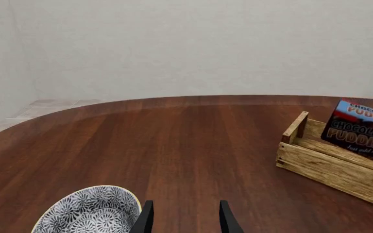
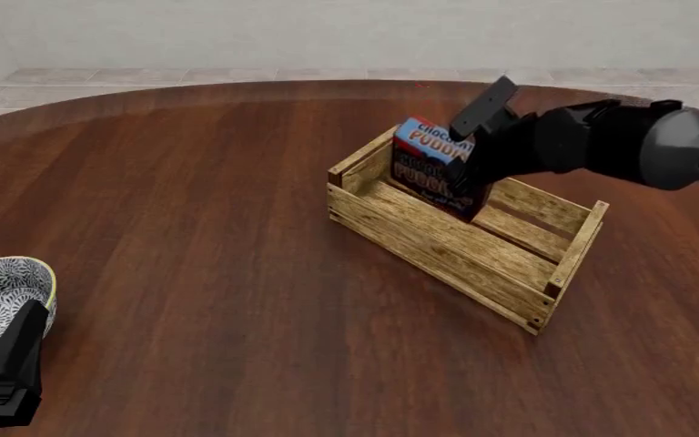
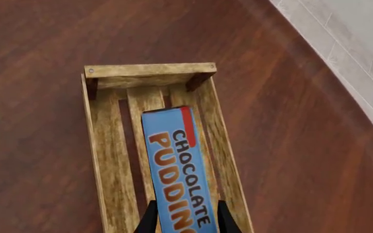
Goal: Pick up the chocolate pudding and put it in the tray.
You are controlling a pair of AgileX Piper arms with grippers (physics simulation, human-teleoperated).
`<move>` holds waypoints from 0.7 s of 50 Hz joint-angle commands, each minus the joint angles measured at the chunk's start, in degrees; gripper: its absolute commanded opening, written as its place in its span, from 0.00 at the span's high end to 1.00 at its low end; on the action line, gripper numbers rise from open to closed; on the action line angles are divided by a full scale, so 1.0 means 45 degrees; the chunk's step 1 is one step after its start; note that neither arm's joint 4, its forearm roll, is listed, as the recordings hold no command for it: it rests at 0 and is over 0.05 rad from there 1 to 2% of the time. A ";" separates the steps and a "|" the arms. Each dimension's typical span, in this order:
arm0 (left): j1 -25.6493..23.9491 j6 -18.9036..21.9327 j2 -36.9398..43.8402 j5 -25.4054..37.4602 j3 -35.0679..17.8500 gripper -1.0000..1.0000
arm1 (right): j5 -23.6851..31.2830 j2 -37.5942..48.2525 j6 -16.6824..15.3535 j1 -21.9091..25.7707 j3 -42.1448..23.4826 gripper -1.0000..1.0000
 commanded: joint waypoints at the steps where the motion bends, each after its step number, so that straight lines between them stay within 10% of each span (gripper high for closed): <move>1: 0.0003 0.0002 -0.0003 0.0000 0.0000 0.00 | -0.0160 0.0129 0.0328 0.0026 0.0076 1.00; 35: 0.0000 0.0001 -0.0002 0.0000 0.0000 0.00 | -0.0818 0.0602 0.0570 0.0267 0.0530 1.00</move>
